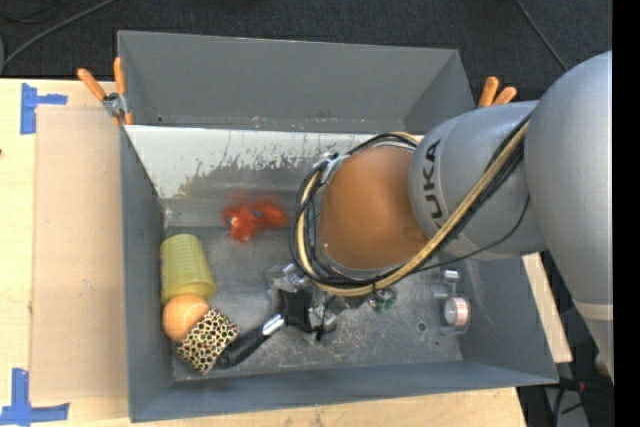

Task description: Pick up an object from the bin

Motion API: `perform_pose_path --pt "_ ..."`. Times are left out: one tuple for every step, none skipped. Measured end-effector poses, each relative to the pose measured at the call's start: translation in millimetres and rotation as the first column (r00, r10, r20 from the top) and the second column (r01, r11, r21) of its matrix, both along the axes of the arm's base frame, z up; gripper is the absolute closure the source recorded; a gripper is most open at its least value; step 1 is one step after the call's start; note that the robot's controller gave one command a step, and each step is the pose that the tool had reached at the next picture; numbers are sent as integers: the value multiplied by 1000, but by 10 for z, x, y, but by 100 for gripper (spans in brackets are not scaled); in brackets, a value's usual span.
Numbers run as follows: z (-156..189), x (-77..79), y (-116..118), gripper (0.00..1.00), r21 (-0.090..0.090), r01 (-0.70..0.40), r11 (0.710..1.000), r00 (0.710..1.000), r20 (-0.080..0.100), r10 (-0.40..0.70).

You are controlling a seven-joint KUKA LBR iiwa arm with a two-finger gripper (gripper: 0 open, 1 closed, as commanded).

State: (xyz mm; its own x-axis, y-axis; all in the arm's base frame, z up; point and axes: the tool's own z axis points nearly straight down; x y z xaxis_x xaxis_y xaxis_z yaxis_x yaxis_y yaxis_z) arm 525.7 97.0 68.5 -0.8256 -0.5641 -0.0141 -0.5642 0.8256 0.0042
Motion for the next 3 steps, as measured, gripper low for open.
perform_pose_path --pt "0 0 0 100 0 1 1000 1000 0 -1" --pt "608 -101 54 100 -1 -10 1000 1000 -7 10" --pt "895 -66 6 100 -1 -47 999 999 -8 47"
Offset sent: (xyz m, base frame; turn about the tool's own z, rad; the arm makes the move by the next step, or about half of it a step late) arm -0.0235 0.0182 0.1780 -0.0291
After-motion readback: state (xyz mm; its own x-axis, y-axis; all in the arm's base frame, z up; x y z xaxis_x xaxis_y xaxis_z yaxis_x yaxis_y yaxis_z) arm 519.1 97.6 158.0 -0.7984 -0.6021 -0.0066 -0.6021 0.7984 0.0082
